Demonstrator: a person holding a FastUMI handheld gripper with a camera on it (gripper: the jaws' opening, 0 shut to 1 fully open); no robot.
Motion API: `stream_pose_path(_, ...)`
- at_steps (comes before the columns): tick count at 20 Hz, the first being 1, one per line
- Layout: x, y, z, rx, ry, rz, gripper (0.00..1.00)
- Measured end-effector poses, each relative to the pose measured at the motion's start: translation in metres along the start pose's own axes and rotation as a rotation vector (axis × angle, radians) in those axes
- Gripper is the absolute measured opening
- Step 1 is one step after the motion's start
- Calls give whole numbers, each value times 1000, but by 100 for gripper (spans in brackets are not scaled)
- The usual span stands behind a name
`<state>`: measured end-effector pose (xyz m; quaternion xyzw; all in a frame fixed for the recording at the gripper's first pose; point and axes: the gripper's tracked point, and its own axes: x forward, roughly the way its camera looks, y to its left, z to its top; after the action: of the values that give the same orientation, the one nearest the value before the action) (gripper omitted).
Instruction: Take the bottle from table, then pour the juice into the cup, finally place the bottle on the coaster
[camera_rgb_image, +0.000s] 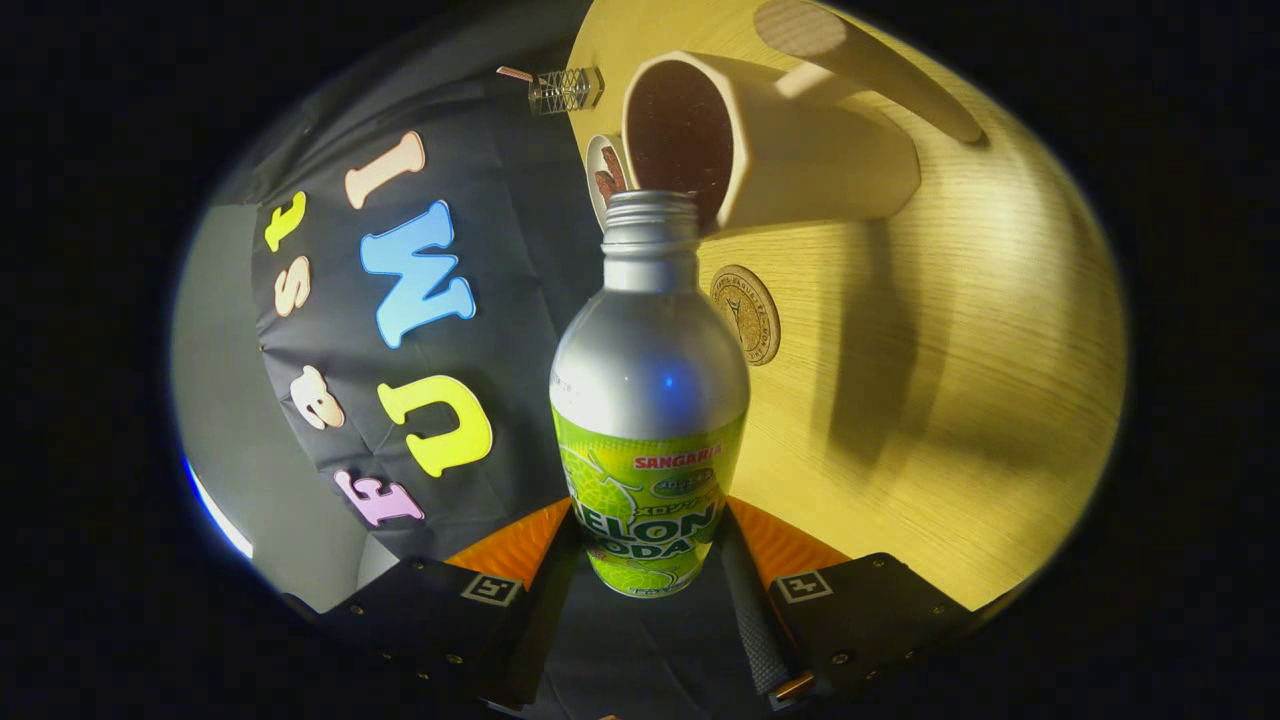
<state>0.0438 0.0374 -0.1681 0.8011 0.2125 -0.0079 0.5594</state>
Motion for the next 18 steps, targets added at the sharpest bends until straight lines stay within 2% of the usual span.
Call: stream_pose_path(18, -2, 12, -4, 86, 24, 23, 77)
